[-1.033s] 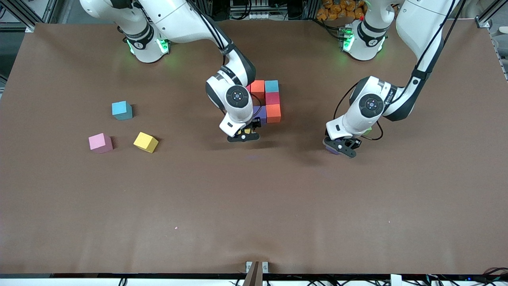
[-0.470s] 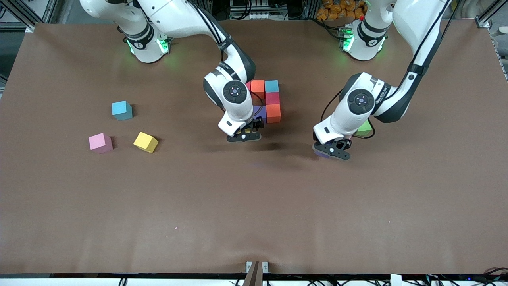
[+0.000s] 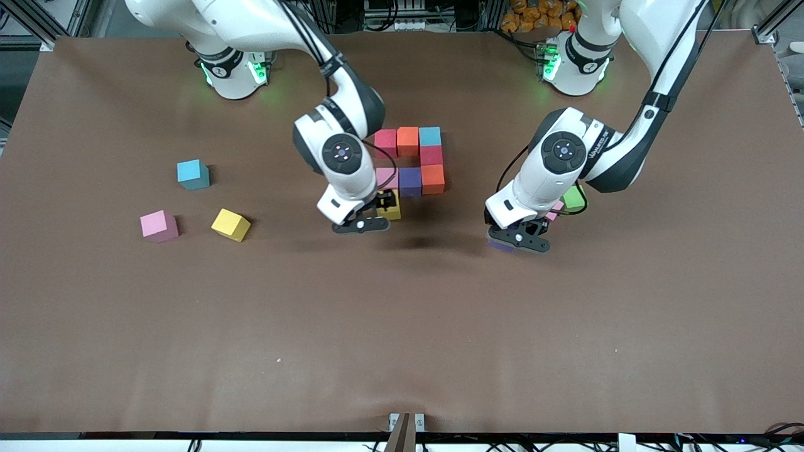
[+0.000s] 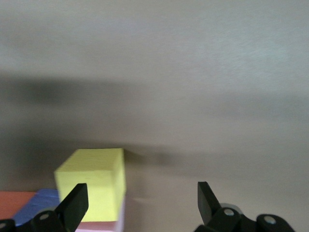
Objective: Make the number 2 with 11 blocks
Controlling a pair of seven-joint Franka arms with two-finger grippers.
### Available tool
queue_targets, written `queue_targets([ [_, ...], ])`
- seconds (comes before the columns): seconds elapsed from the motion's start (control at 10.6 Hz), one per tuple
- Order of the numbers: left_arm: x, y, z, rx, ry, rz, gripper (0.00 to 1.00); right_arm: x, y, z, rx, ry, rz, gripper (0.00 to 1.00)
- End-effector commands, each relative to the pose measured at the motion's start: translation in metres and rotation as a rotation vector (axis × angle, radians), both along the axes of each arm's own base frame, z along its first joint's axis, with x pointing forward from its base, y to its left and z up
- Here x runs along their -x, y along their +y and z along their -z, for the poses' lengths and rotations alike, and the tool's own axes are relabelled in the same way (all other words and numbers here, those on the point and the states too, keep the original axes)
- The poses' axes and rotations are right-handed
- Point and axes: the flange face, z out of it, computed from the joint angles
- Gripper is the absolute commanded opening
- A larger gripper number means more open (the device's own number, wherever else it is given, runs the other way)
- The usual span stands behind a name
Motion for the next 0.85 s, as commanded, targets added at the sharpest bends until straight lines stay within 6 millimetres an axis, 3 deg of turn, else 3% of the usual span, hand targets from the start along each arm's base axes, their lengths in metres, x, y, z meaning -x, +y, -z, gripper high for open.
queue_targets([
  [0.0, -0.011, -0.032, -0.012, 0.065, 0.025, -0.049, 0.38, 0.012, -0.054, -0.002, 0.026, 0.029, -0.117, 1.00],
  [0.19, -0.021, -0.062, -0.015, 0.098, 0.036, -0.086, 0.38, 0.005, -0.114, -0.001, 0.008, 0.063, -0.208, 1.00],
  [0.38, -0.027, -0.092, -0.004, 0.098, 0.060, -0.084, 0.38, -0.006, -0.167, -0.001, -0.017, 0.084, -0.289, 1.00],
  [0.66, -0.023, -0.136, 0.027, 0.061, 0.078, -0.135, 0.38, -0.004, -0.233, 0.007, 0.008, 0.117, -0.374, 1.00],
  [0.75, -0.018, -0.148, 0.038, 0.045, 0.079, -0.144, 0.38, 0.000, -0.246, 0.008, 0.005, 0.128, -0.400, 1.00],
])
